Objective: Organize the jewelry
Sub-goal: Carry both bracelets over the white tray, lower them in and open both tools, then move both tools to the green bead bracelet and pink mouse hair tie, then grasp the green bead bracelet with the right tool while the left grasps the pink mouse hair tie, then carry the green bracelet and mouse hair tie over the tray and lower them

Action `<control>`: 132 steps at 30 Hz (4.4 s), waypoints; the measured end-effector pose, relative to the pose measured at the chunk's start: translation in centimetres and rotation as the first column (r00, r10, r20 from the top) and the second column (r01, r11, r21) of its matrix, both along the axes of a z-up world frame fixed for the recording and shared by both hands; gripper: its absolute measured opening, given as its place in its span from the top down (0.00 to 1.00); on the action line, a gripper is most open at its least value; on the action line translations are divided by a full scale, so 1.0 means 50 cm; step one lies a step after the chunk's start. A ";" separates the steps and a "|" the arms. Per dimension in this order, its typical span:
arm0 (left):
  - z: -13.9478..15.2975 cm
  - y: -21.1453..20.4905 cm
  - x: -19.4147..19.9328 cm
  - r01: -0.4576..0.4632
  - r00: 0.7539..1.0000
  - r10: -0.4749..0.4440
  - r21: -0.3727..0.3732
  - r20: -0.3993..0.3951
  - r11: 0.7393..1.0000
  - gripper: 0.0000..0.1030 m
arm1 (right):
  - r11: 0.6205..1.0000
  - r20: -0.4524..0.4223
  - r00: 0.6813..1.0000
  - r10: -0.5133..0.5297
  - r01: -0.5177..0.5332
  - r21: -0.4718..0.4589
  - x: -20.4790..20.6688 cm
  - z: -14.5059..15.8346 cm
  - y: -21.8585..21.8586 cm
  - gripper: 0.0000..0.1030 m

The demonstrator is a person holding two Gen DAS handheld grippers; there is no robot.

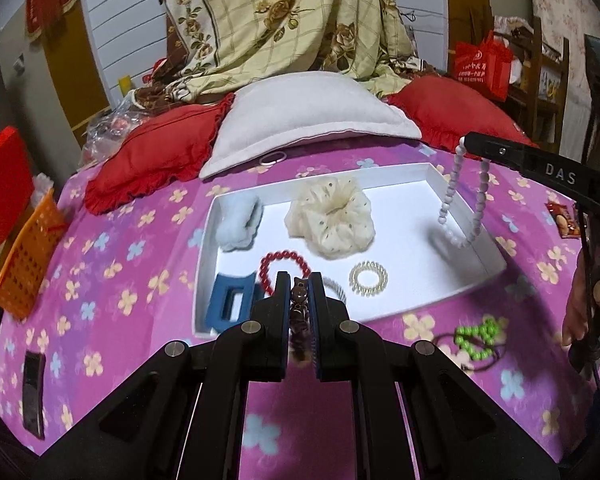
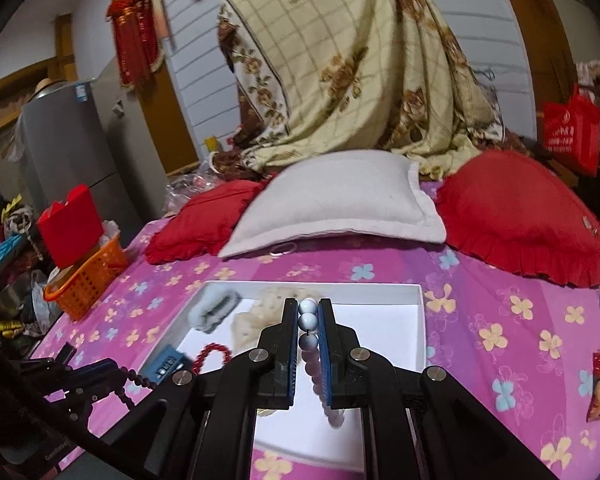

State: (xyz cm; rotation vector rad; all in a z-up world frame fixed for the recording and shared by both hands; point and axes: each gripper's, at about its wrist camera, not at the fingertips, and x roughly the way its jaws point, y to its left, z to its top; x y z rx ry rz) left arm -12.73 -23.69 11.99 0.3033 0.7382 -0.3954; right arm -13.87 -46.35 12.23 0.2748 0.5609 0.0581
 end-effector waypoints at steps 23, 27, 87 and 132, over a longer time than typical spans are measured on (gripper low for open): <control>-0.032 -0.250 0.216 0.043 0.993 -0.044 -0.008 -0.107 0.999 0.93 | 0.998 -0.080 0.997 -0.021 0.025 0.053 0.119 -0.062 -0.092 0.92; -0.053 -0.281 0.243 0.047 0.991 -0.046 0.011 -0.126 0.999 0.93 | 0.998 -0.100 0.995 -0.017 0.023 0.060 0.131 -0.074 -0.095 0.92; -0.113 0.098 -0.120 -0.035 0.979 0.010 -0.116 -0.204 0.993 0.52 | 0.924 -0.102 0.959 0.264 -0.221 0.312 -0.247 -0.105 0.056 0.96; -0.208 -0.038 -0.098 0.115 0.963 -0.123 -0.049 -0.239 0.992 0.82 | 0.974 -0.362 0.927 0.097 -0.164 -0.158 -0.157 -0.224 0.102 0.84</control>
